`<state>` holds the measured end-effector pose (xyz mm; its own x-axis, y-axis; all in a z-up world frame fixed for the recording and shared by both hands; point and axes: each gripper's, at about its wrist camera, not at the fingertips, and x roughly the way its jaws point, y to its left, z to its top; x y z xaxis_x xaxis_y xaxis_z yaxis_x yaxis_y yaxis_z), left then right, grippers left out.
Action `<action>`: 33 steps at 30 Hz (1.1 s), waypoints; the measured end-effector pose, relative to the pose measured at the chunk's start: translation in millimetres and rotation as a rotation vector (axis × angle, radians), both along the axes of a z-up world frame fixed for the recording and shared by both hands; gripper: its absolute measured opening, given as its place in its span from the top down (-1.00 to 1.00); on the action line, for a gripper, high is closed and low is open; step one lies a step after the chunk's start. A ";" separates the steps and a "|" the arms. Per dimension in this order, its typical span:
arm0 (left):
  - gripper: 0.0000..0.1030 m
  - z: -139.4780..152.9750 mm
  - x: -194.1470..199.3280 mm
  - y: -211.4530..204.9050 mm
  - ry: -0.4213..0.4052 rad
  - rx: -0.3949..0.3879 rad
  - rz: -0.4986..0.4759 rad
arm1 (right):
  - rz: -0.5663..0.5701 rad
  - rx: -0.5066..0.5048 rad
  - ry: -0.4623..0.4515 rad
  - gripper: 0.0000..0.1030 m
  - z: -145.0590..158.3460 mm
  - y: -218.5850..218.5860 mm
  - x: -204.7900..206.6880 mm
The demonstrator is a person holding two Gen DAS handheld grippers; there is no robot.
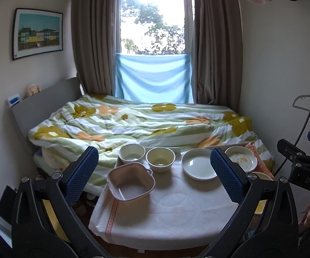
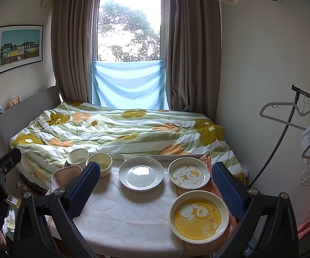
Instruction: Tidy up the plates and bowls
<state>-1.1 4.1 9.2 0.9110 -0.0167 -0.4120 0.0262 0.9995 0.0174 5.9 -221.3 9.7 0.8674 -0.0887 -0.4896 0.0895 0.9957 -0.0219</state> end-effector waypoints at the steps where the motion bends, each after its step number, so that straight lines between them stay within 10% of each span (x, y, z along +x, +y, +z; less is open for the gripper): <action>1: -1.00 0.6 -0.4 0.3 -0.004 0.001 0.000 | -0.001 -0.004 -0.003 -1.00 0.6 -0.4 0.2; 17: -1.00 -17.5 62.9 -25.8 0.120 0.107 -0.059 | -0.074 0.032 0.145 -1.00 -26.7 -27.1 18.7; 28: -0.99 -185.7 144.1 -181.0 0.622 0.158 -0.402 | -0.196 0.306 0.385 -0.99 -157.5 -168.0 24.5; 33: -0.99 -256.6 154.7 -244.6 0.710 0.182 -0.452 | -0.222 0.391 0.477 -0.81 -222.4 -219.1 27.1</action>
